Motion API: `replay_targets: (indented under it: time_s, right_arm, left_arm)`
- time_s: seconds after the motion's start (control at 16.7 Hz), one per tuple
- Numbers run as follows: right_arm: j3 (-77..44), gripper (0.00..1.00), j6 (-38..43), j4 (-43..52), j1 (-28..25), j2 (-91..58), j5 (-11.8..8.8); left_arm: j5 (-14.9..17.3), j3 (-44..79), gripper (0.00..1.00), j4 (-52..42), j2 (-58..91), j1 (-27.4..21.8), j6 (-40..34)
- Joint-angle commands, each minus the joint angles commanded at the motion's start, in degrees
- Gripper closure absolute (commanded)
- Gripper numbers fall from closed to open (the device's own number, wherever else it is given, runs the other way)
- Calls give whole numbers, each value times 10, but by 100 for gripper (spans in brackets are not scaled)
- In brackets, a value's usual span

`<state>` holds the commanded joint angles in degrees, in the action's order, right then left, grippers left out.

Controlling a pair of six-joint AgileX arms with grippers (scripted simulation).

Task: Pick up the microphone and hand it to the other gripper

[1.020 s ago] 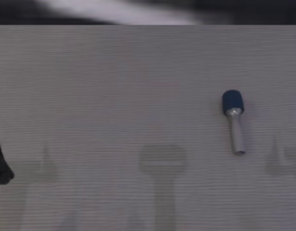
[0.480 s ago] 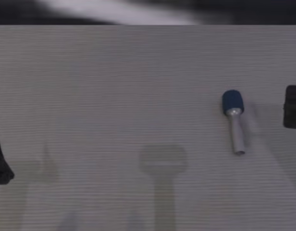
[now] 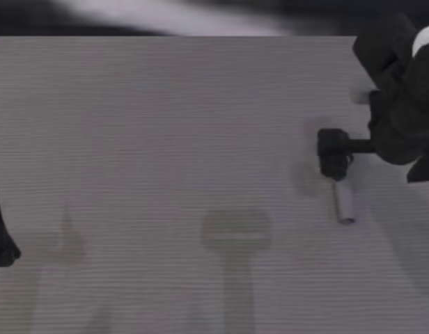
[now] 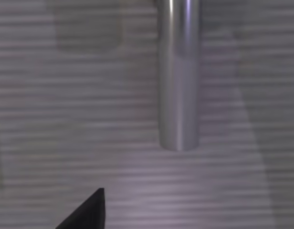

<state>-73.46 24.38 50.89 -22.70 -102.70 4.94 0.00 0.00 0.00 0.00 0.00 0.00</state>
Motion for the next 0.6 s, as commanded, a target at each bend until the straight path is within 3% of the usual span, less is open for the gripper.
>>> replay_targets:
  time_s: [0.24, 0.6]
  right_arm:
    - [-74, 0, 23, 42, -22, -88, 4]
    - [-82, 0, 25, 45, -21, -99, 4]
  left_arm:
    - [0, 0, 0, 0, 0, 0, 0]
    - [0, 0, 0, 0, 0, 0, 0]
